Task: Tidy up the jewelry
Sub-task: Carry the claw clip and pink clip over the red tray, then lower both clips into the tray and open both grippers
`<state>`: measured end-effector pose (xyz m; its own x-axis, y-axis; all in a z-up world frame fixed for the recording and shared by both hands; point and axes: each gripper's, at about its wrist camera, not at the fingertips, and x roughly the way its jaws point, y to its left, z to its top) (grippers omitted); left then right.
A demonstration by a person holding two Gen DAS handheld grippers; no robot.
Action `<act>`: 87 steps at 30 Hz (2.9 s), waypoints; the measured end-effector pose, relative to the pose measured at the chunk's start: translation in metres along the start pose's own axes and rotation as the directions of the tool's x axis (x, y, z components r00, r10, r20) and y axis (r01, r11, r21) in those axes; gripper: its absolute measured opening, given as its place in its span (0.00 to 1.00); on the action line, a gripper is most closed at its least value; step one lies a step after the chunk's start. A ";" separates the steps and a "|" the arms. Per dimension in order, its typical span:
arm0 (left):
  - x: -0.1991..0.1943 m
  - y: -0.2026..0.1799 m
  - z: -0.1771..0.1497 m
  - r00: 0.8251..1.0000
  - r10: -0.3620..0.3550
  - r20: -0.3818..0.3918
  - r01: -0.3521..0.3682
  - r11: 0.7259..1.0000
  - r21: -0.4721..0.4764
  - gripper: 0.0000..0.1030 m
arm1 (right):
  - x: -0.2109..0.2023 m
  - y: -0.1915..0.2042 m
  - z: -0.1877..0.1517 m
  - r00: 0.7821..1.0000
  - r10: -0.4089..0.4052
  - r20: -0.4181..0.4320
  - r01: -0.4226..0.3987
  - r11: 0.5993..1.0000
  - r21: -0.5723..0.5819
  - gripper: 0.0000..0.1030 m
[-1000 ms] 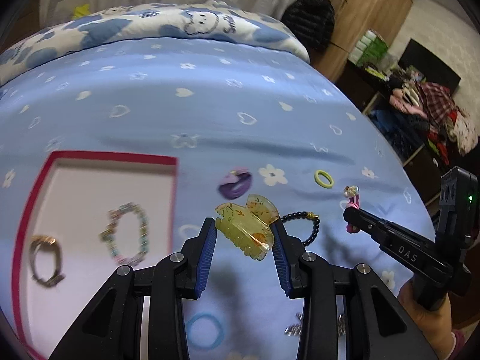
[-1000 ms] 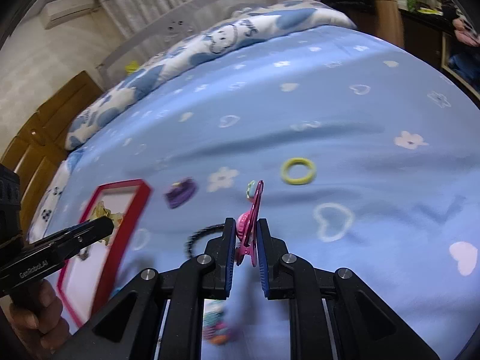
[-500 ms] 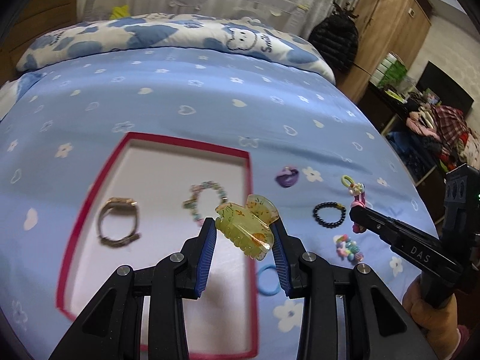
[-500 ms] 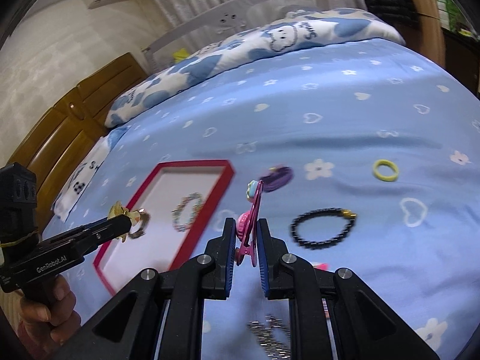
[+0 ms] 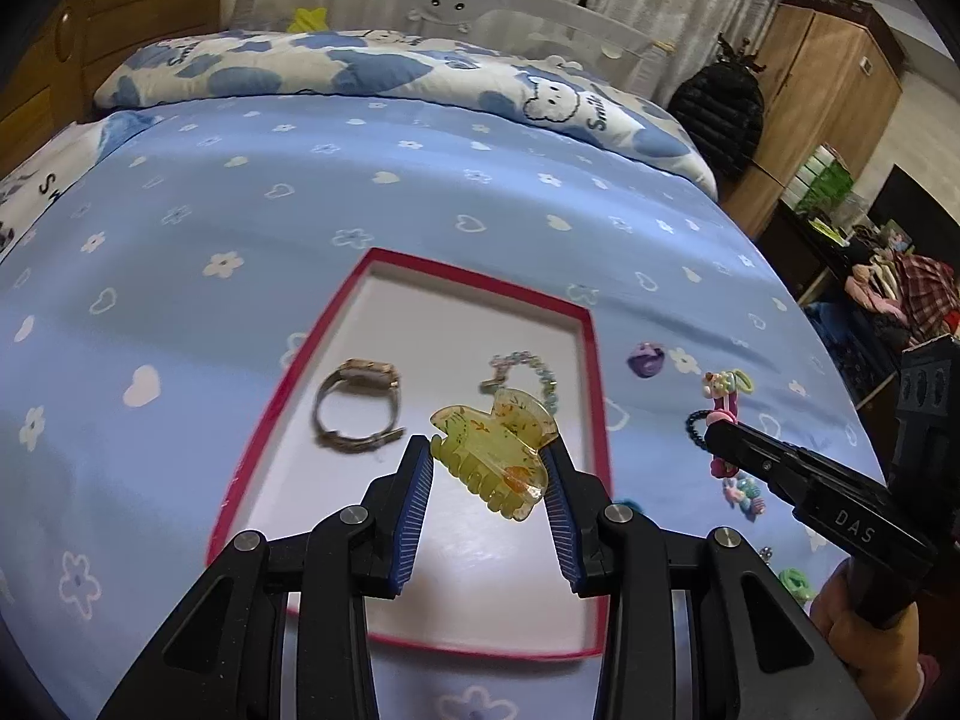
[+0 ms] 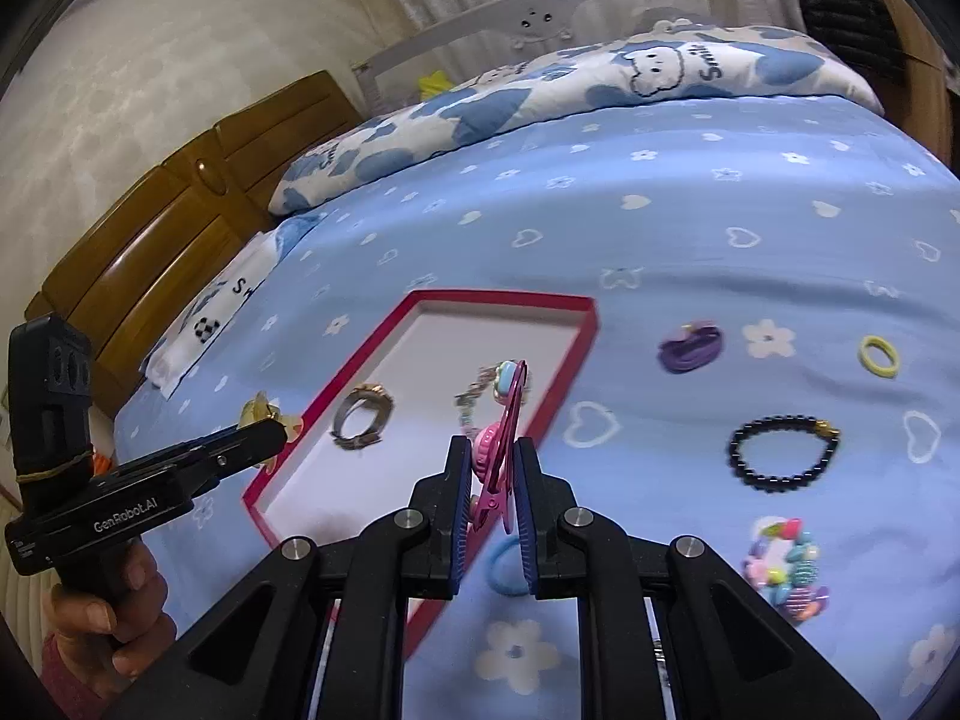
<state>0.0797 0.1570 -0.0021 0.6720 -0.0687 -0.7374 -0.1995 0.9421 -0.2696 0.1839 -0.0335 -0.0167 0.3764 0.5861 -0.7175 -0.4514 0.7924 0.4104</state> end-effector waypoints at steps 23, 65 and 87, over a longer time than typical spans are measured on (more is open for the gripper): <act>0.043 0.037 0.004 0.994 0.072 -0.083 -0.075 0.997 -0.037 0.34 | 0.059 0.037 -0.001 0.993 0.043 -0.114 -0.051 0.997 -0.065 0.13; 0.108 0.031 0.004 0.969 0.178 -0.170 -0.173 0.984 0.044 0.36 | 0.124 0.042 -0.007 0.962 -0.035 -0.271 -0.006 0.989 -0.147 0.15; 0.048 0.035 0.004 0.991 0.118 -0.065 -0.123 0.989 -0.081 0.61 | 0.053 0.026 0.000 0.995 0.026 -0.097 -0.030 0.998 -0.047 0.39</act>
<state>0.1079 0.1882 -0.0446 0.5963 0.0216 -0.8024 -0.3377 0.9136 -0.2264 0.1921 0.0179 -0.0442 0.2847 0.5872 -0.7577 -0.5000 0.7653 0.4053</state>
